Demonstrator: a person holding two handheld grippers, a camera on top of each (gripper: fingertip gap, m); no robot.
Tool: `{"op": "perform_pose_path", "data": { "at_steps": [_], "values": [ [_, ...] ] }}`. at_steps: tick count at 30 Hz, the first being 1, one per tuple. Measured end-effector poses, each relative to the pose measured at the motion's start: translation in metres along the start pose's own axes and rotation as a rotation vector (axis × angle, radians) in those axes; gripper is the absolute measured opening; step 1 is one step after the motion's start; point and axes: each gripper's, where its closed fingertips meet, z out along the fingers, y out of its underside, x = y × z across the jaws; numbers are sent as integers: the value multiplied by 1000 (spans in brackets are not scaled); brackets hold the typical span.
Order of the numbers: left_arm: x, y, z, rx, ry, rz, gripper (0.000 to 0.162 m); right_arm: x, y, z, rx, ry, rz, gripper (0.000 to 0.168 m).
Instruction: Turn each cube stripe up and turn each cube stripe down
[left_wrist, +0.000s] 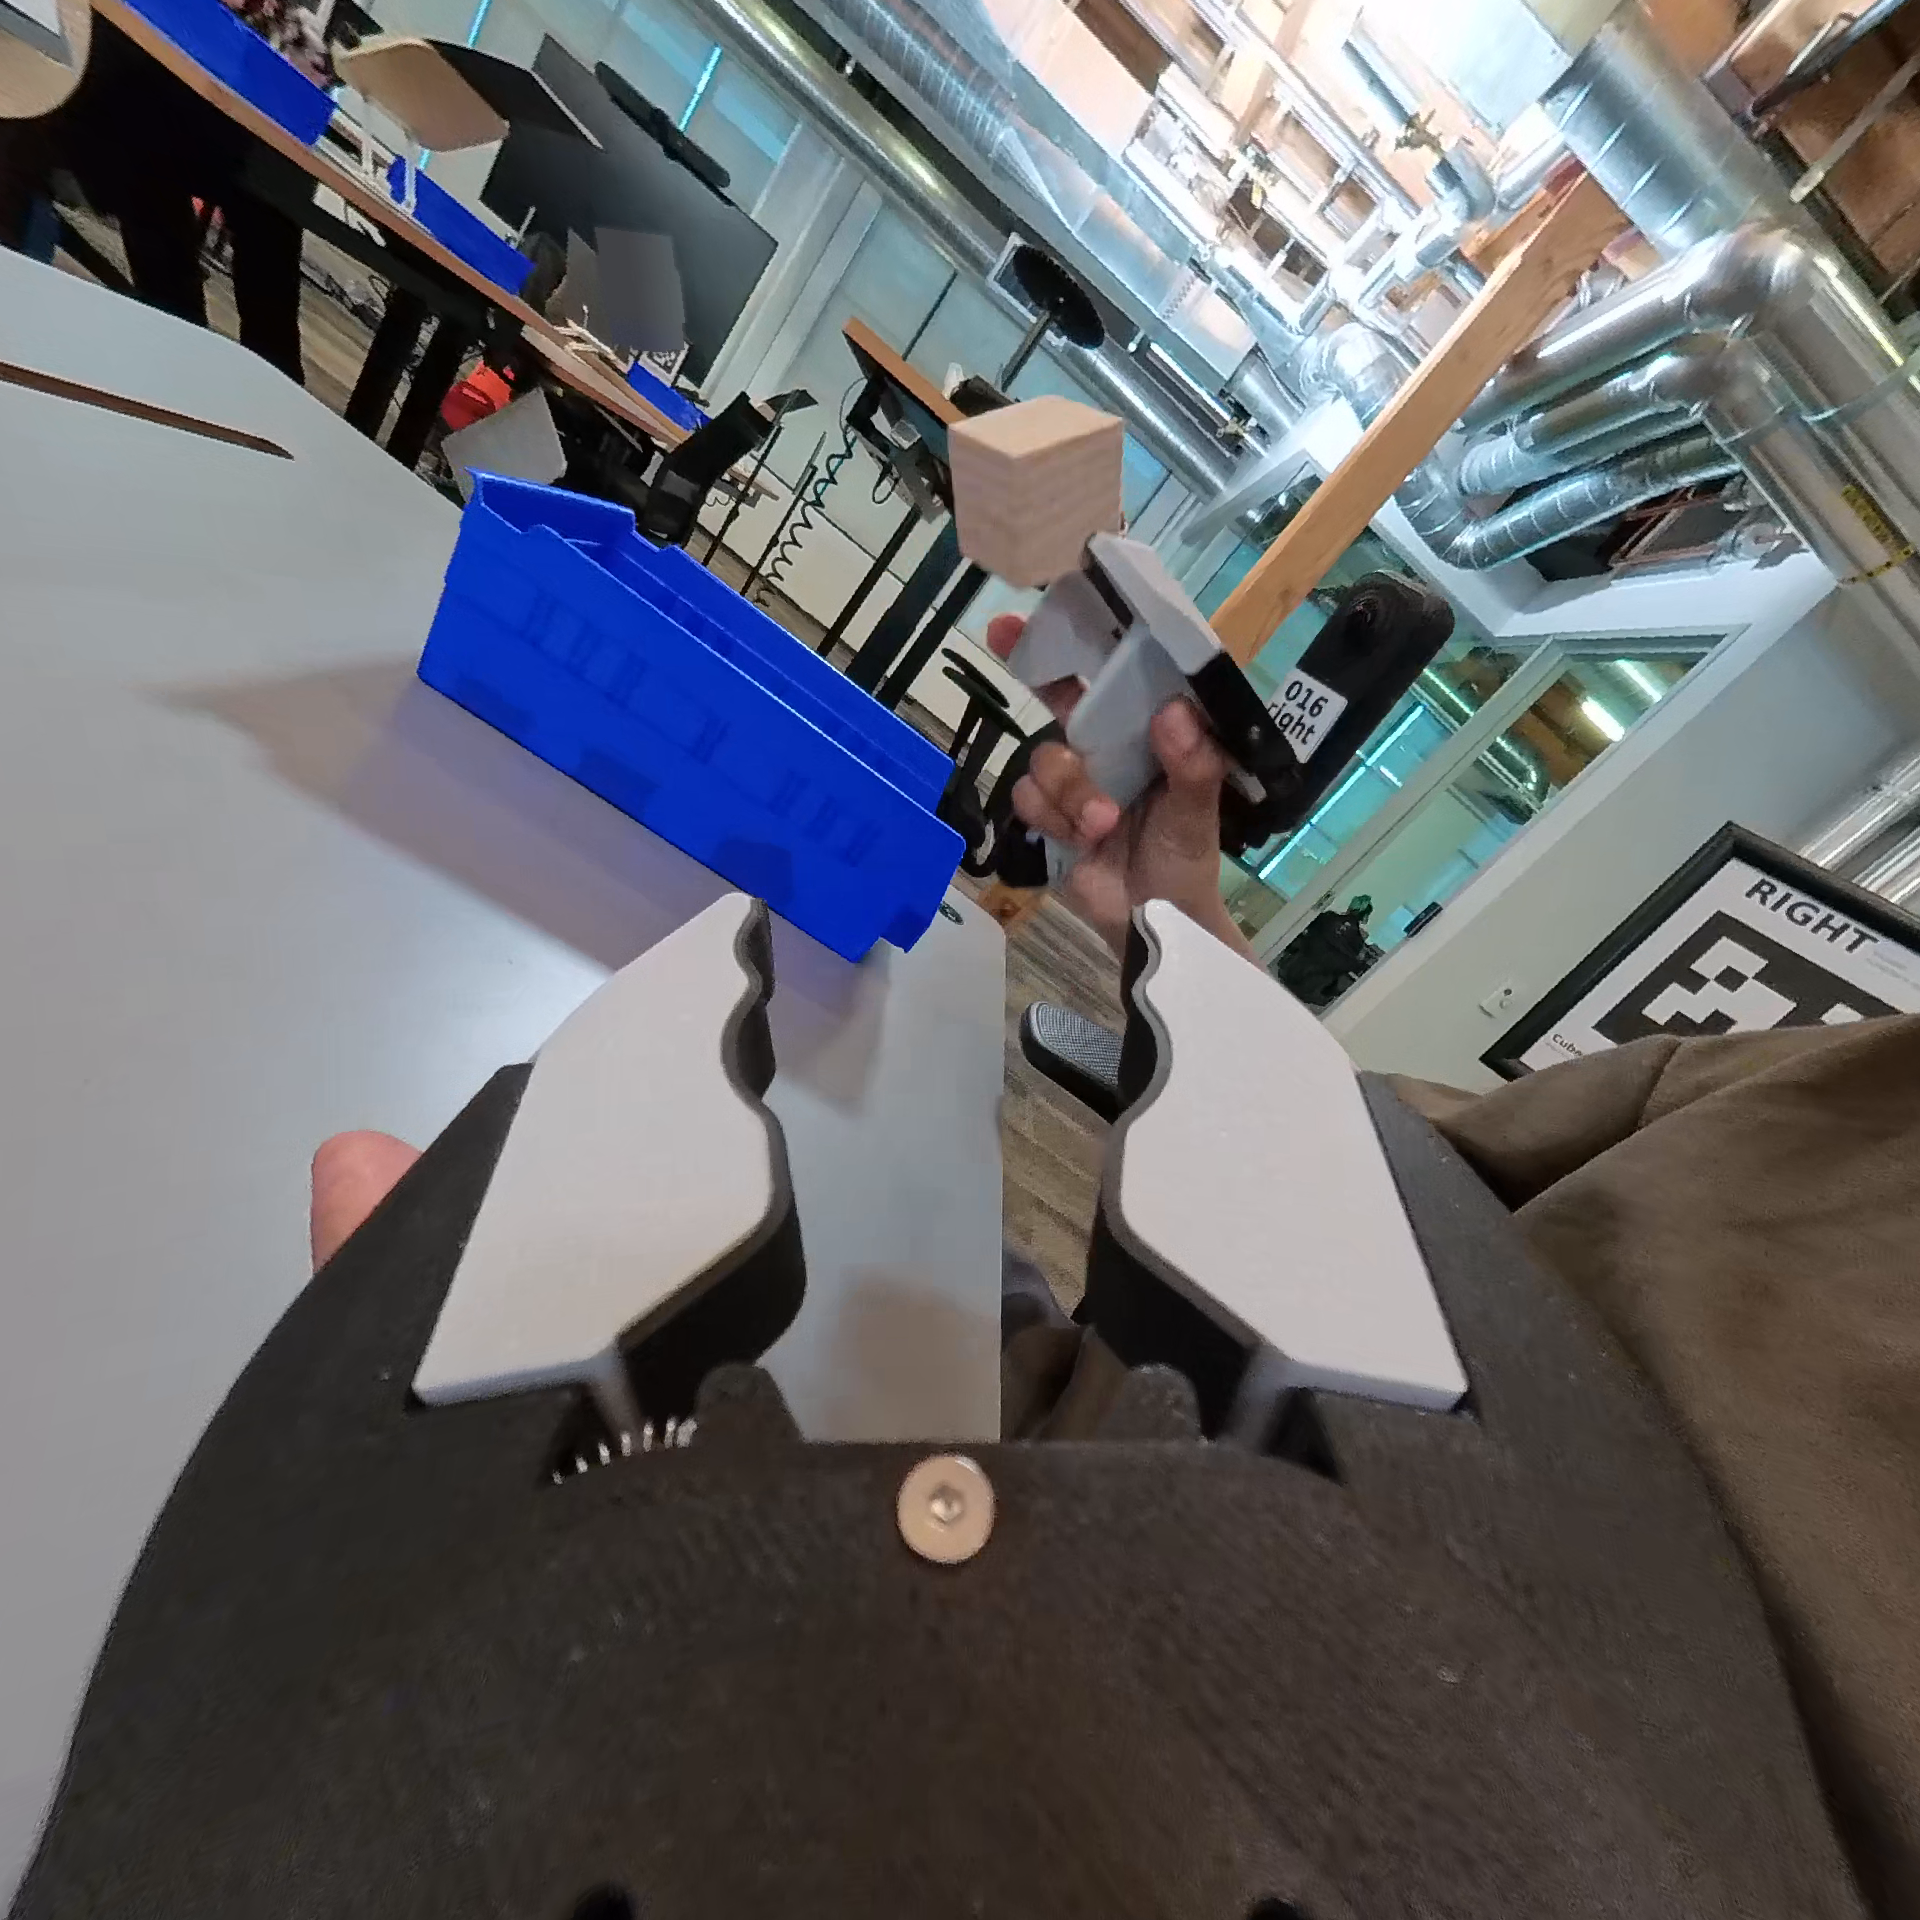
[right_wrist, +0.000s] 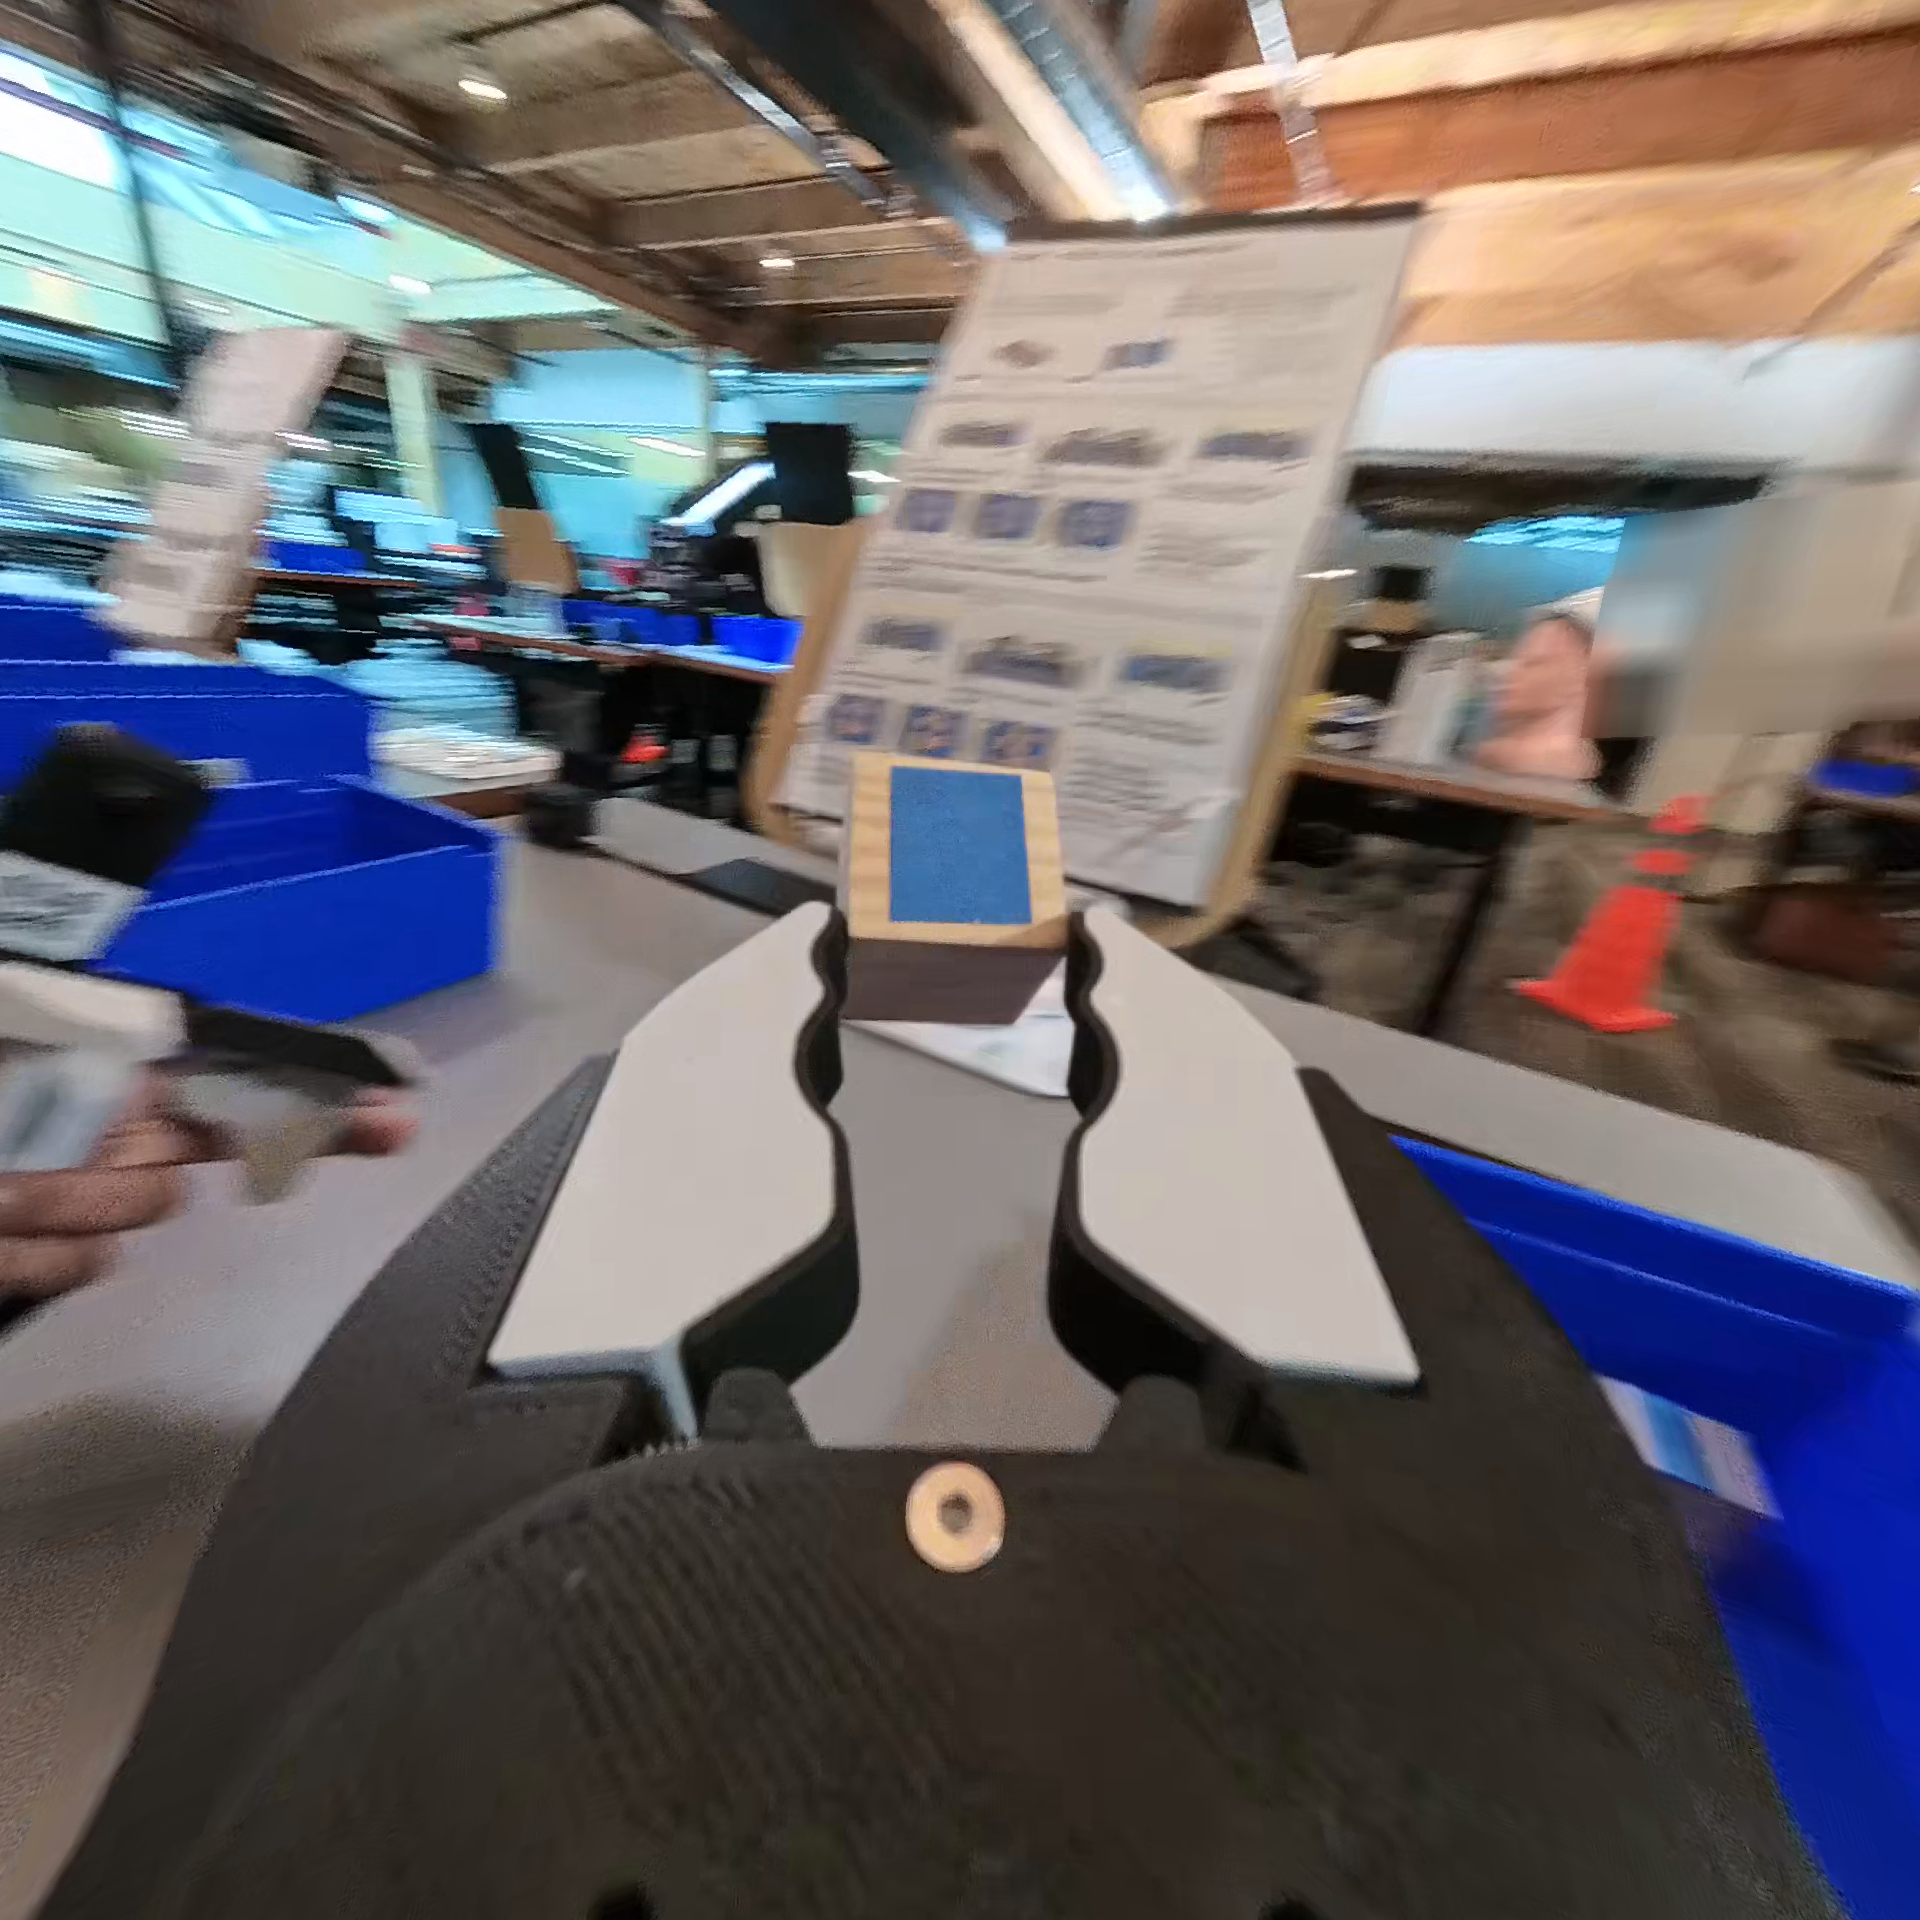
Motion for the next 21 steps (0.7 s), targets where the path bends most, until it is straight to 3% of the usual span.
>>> {"op": "perform_pose_path", "data": {
  "at_steps": [3, 8, 13, 21],
  "values": [
    [-2, -1, 0, 4, -3, -13, 64, 81, 3, -26, -3, 228, -55, 41],
    [-3, 3, 3, -15, -13, -18, 64, 179, 70, -59, -156, 477, -10, 41],
    [-7, 8, 4, -42, -30, -17, 64, 214, 105, -63, -307, 521, 22, 42],
    [-6, 8, -5, -21, -52, -28, 64, 222, 147, -54, -594, 479, 52, 42]
  ]
}}
